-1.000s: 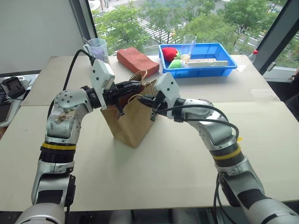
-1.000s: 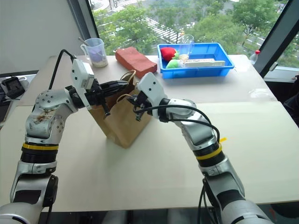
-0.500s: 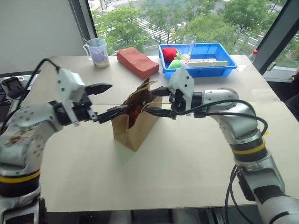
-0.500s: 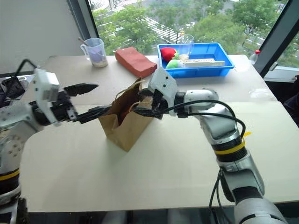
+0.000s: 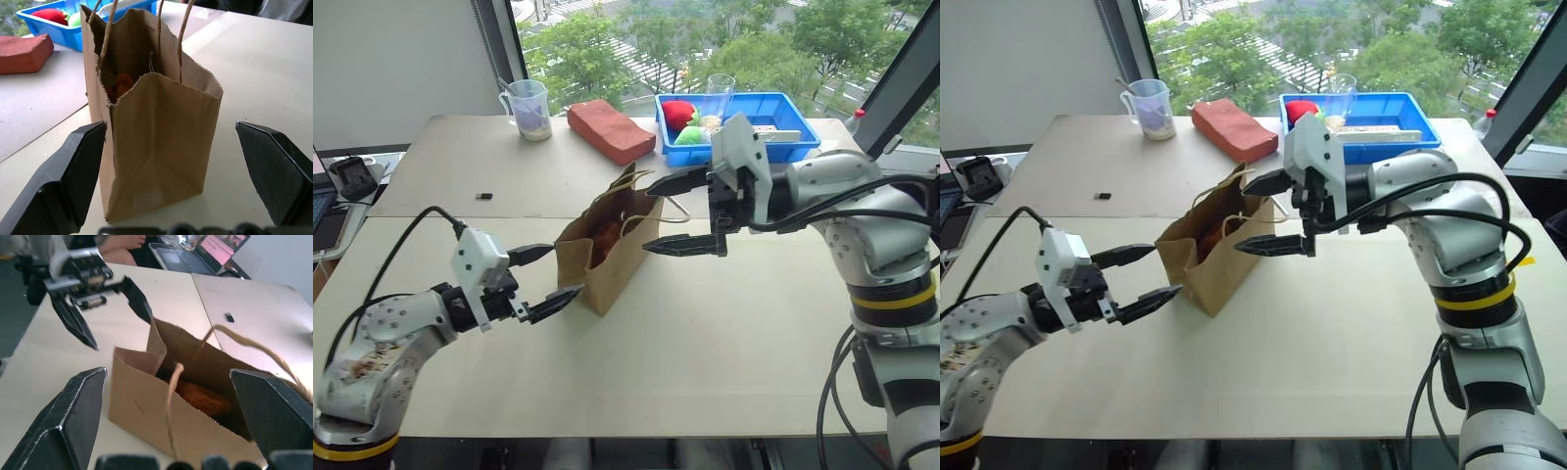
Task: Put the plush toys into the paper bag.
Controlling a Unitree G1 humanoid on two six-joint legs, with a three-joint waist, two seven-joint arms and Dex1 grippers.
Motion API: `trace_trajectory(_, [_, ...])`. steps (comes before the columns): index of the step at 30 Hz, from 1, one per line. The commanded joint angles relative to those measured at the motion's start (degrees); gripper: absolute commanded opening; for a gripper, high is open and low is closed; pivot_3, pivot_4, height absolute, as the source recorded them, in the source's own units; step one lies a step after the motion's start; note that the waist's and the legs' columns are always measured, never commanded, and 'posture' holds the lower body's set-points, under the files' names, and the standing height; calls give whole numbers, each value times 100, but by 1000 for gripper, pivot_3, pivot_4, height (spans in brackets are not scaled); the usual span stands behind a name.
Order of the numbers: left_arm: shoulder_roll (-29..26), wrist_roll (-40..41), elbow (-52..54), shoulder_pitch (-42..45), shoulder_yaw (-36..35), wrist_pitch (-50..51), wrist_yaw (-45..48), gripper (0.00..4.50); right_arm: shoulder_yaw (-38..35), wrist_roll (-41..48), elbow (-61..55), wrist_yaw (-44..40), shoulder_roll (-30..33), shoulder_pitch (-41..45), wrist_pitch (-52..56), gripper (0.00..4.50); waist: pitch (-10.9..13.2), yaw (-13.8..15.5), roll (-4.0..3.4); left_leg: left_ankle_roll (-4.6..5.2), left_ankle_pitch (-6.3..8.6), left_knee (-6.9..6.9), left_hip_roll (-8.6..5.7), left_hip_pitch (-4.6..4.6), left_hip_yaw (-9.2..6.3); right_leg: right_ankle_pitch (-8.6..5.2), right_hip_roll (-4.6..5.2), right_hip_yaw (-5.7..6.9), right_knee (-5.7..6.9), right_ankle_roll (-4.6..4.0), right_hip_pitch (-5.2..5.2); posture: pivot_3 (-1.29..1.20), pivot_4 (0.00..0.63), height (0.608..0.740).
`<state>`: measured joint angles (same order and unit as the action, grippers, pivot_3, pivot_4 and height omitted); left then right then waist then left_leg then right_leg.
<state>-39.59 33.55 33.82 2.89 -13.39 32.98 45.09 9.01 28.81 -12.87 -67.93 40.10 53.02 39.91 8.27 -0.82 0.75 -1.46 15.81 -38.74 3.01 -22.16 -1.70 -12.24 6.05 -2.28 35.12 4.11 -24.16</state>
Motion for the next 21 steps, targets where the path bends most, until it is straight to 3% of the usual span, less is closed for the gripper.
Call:
trace_trajectory(1, [150, -370, -93, 53, 239, -475, -162, 4500, -242, 254, -195, -56, 112, 216, 182, 4471, 0, 3, 0, 0, 0, 0, 0, 0, 0, 0, 0, 0, 0, 0, 0, 0, 150, 740])
trace_trajectory(7, [441, -798, -184, 98, 560, -797, -497, 4500, -269, 396, -268, 104, 92, 587, 501, 4471, 0, 3, 0, 0, 0, -1, -1, 0, 2, 0, 0, -2, 0, 0, -2, 0, 150, 740])
trace_trajectory(20, [1740, -2124, -621, 285, 1520, -1201, -2033, 4500, -104, 399, -444, 482, -22, 1043, 674, 4471, 0, 12, 0, 0, 0, -4, -3, -1, 1, 0, 0, -3, 0, 0, 0, 0, 150, 740])
trace_trajectory(21, [1802, -2164, -656, 296, 1542, -1234, -2069, 4250, -89, 394, -445, 480, -19, 1052, 673, 4491, 0, 11, 0, 0, 0, -4, -3, -1, 1, 0, 0, -3, 0, 0, 0, 0, 150, 740])
